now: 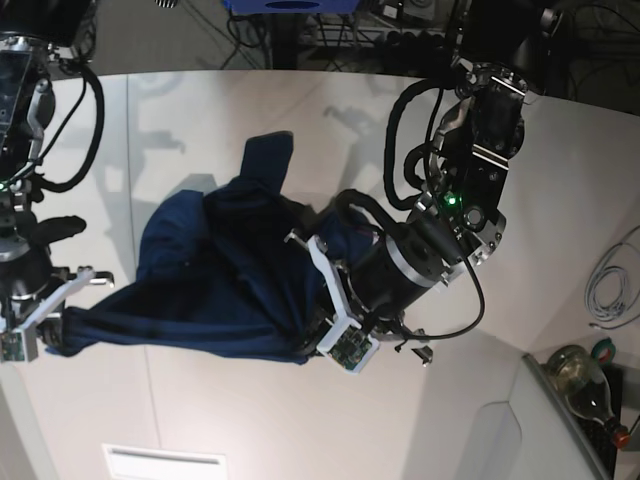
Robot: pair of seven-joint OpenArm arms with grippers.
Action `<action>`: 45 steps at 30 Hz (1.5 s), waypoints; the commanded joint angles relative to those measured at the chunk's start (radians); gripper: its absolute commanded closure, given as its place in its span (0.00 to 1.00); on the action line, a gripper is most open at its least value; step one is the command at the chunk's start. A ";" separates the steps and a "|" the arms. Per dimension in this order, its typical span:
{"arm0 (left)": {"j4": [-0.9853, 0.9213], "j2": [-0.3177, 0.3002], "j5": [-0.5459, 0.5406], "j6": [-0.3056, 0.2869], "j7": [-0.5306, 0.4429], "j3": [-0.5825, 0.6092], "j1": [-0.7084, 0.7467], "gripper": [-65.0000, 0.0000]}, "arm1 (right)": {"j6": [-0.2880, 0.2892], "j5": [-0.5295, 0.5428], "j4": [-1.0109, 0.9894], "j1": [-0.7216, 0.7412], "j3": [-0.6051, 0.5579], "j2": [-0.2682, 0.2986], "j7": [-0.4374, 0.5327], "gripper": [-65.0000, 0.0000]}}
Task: Layout the t-shirt on the table in an organized manner, then fold the t-shirt properly
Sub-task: 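Lift the shirt and pull the grippers apart to stretch it out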
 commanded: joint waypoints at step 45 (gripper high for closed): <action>-0.786 0.175 0.233 0.011 -0.330 0.147 0.102 0.48 | -0.010 -0.005 -0.063 -0.384 0.313 -0.118 0.040 1.00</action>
